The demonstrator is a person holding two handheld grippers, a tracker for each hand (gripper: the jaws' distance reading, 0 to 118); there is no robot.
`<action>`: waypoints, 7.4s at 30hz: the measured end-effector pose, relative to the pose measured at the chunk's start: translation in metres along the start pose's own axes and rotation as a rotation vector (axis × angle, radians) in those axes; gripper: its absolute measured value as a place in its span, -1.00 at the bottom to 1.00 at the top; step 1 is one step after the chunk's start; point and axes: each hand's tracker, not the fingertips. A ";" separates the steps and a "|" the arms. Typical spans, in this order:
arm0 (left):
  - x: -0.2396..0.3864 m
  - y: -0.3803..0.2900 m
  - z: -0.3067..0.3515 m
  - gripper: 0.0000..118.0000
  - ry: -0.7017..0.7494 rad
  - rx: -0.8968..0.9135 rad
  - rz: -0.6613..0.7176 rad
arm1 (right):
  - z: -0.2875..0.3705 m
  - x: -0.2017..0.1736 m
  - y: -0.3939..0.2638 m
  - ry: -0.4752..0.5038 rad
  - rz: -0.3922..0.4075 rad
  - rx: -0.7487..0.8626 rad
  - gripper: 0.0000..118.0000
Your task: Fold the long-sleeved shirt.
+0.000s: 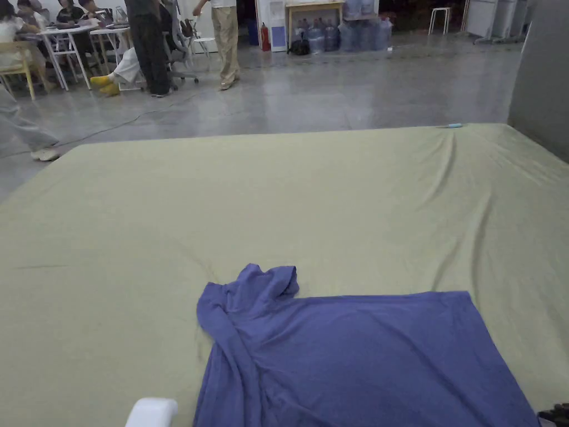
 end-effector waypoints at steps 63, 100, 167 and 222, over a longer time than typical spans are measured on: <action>-0.021 0.468 0.269 -0.94 0.070 0.878 0.023 | 0.187 0.028 0.497 -0.256 -0.090 0.661 -1.00; -0.044 0.161 0.050 -0.94 0.001 0.431 0.001 | 0.052 0.042 0.162 -0.097 0.004 0.323 -1.00; -0.020 0.266 -0.148 -1.00 0.117 0.131 -0.014 | -0.011 0.036 -0.007 -0.034 -0.089 -0.027 -1.00; 0.006 0.220 -0.194 0.32 0.122 -0.013 -0.066 | 0.021 0.020 -0.004 -0.007 -0.068 0.034 -1.00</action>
